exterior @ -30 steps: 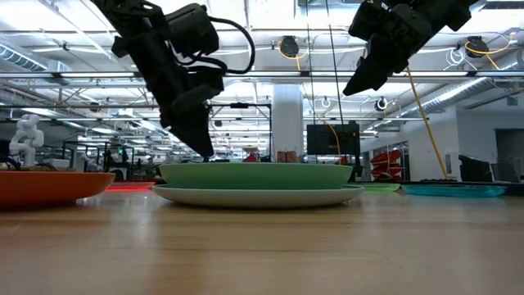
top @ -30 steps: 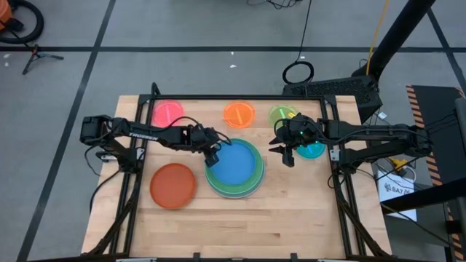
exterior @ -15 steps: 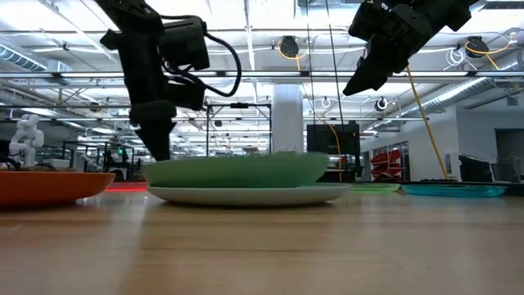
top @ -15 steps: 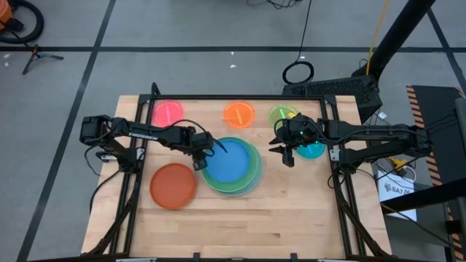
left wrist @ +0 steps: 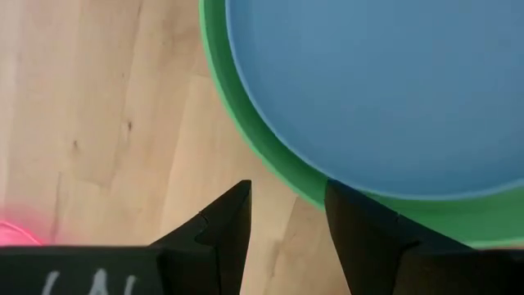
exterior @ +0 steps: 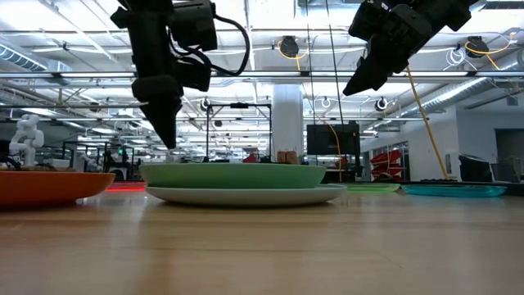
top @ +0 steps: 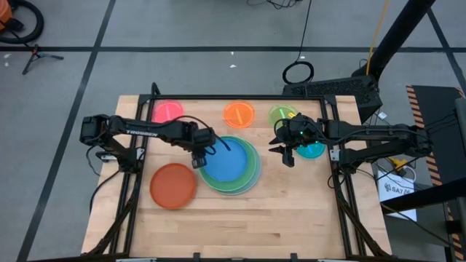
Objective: Stack plastic plates
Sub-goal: Stack the dark orange plate on top of the dark blue plate
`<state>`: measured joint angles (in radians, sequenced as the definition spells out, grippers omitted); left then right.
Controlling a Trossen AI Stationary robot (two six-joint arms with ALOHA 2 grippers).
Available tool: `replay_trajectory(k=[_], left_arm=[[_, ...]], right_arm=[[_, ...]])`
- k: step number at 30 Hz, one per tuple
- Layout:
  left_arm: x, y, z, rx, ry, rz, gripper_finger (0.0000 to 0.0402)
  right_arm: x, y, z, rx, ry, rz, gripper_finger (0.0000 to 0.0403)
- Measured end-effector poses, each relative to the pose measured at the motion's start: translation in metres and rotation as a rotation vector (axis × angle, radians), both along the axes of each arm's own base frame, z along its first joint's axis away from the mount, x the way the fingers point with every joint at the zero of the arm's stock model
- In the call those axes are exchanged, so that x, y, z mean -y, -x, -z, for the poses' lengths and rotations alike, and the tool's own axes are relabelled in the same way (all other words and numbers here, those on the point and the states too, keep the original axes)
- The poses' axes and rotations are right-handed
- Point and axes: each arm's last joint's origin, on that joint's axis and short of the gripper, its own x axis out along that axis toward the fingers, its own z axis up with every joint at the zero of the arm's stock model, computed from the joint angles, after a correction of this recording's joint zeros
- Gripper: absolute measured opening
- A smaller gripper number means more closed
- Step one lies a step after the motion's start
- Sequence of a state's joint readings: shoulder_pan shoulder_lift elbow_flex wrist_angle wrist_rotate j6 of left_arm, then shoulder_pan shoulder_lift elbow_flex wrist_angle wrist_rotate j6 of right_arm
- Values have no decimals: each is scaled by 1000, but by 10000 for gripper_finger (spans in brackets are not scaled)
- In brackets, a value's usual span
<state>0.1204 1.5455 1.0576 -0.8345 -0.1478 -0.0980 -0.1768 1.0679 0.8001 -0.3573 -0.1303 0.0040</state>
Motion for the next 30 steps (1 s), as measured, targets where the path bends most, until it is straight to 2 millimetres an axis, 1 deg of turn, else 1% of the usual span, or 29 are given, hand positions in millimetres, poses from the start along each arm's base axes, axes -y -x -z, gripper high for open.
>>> replay_trajectory(k=[6, 13, 19, 24, 30], left_arm=[[10, 5, 1, -76, 21, 76, 163], [19, 12, 1, -153, 29, 114, 163], [22, 15, 1, -188, 26, 162, 163], [22, 20, 1, -230, 30, 167, 163], [26, 20, 1, -242, 30, 184, 163]], right_arm=[[0, 0, 0, -4, -3, 2, 121], [0, 1, 1, -13, -4, 2, 121], [0, 1, 1, -13, -4, 2, 121], [0, 1, 1, -15, -5, 2, 121], [0, 1, 1, -15, -5, 2, 121]])
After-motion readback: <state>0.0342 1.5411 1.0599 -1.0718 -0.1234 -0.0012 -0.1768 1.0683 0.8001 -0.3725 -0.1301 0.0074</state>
